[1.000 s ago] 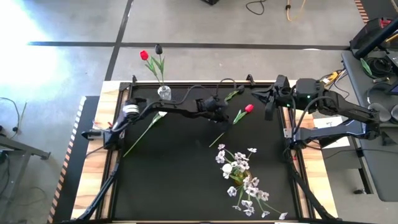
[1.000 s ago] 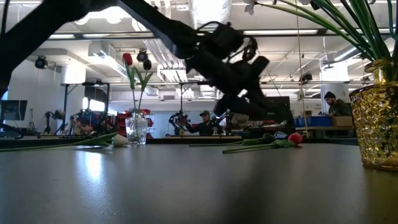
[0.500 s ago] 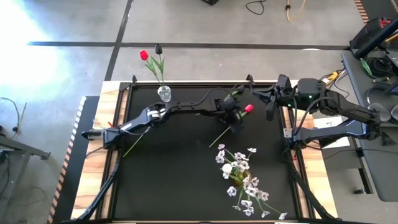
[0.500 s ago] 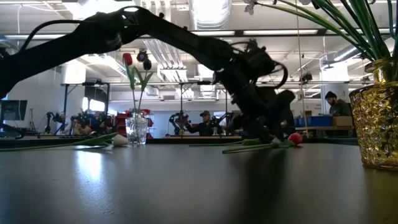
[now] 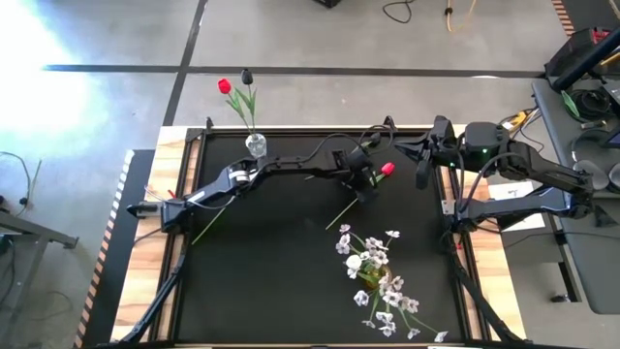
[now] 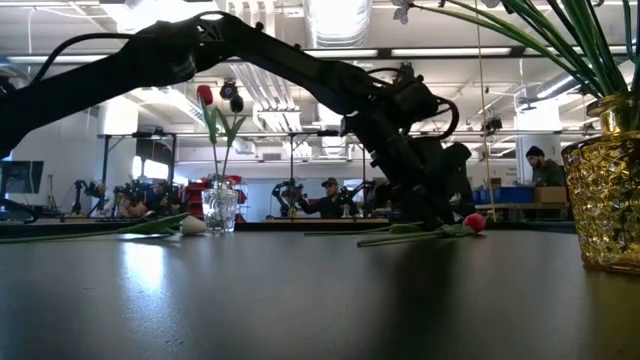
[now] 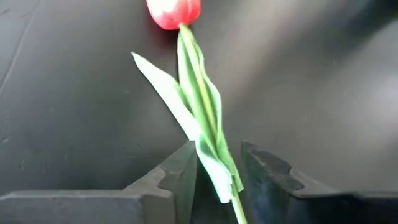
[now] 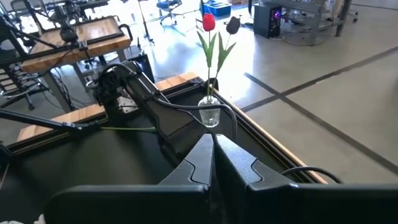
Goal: Sort flowers into vase by color
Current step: Put the red flower into the transparent vase
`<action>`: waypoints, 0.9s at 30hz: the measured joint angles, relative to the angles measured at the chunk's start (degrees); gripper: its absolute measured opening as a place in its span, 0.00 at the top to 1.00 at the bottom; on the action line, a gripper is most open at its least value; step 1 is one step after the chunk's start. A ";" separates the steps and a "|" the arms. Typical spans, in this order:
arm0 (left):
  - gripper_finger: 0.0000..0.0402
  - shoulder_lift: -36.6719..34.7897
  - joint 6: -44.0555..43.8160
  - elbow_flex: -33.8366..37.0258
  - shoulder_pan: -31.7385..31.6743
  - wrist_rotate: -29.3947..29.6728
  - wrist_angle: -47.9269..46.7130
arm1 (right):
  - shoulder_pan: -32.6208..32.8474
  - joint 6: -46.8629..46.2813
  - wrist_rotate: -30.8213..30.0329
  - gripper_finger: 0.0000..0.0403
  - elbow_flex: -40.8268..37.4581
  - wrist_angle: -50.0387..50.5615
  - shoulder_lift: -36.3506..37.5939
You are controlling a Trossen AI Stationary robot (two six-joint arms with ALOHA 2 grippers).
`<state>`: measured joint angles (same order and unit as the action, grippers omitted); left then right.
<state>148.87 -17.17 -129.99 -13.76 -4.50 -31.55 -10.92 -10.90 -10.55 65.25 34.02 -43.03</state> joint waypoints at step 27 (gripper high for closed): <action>1.00 1.07 2.20 -4.32 -3.87 -3.11 -6.07 | 0.00 0.28 0.55 0.98 0.00 0.00 0.24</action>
<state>149.94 -14.96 -134.32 -17.63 -7.61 -37.62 -10.92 -10.61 -10.00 65.25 34.02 -42.78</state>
